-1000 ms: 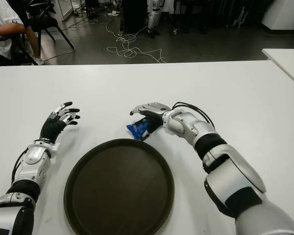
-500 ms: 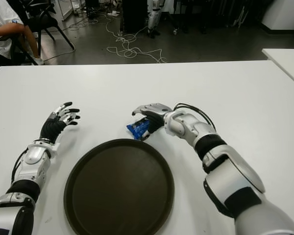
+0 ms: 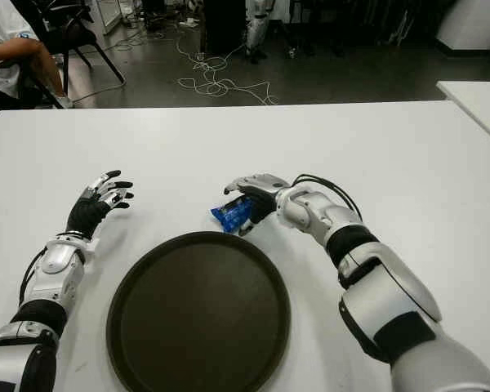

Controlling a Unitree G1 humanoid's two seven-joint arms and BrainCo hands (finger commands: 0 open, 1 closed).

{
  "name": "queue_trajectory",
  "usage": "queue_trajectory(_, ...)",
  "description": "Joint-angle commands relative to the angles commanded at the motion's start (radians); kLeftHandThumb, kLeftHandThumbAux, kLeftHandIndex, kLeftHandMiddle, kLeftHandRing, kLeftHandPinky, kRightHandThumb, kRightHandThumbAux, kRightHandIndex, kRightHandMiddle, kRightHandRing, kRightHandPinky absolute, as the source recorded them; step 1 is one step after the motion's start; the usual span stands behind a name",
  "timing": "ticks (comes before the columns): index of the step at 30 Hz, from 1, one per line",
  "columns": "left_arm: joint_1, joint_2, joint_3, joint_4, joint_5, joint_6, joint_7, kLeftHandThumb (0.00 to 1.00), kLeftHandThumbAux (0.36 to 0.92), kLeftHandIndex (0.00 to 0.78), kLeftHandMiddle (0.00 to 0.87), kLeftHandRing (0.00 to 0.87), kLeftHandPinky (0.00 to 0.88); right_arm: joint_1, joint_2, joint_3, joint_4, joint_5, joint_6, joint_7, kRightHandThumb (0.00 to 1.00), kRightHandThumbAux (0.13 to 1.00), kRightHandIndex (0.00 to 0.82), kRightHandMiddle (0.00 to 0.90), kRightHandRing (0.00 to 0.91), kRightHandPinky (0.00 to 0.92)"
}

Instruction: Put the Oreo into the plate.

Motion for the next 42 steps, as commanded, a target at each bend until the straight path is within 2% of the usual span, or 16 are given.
queue_trajectory(8, -0.005, -0.004, -0.001, 0.009, 0.004, -0.004, 0.01, 0.192, 0.607, 0.164, 0.297, 0.334, 0.374, -0.003, 0.01, -0.001, 0.039, -0.001, 0.008, -0.014, 0.0, 0.777, 0.2, 0.194, 0.195, 0.187)
queue_trajectory(13, -0.007, -0.008, 0.001, 0.01, 0.0, 0.0, 0.011, 0.195, 0.612, 0.164, 0.301, 0.342, 0.384, 0.0, 0.02, 0.004, 0.078, -0.008, 0.015, -0.043, 0.0, 0.805, 0.244, 0.232, 0.228, 0.225)
queue_trajectory(23, -0.003, -0.017, 0.001, -0.002, 0.0, 0.003, 0.014, 0.166, 0.615, 0.174, 0.309, 0.327, 0.354, -0.004, 0.026, 0.008, 0.107, -0.012, 0.018, -0.074, 0.0, 0.801, 0.285, 0.268, 0.261, 0.255)
queue_trajectory(32, 0.002, -0.02, 0.0, -0.009, 0.004, 0.0, 0.02, 0.149, 0.623, 0.174, 0.314, 0.328, 0.353, -0.007, 0.022, 0.008, 0.107, -0.012, 0.016, -0.088, 0.0, 0.767, 0.242, 0.236, 0.225, 0.204)
queue_trajectory(42, 0.006, -0.022, 0.001, -0.012, 0.002, -0.002, 0.024, 0.201, 0.595, 0.163, 0.302, 0.341, 0.384, -0.001, 0.016, 0.006, 0.11, -0.011, -0.009, -0.135, 0.0, 0.749, 0.222, 0.224, 0.221, 0.208)
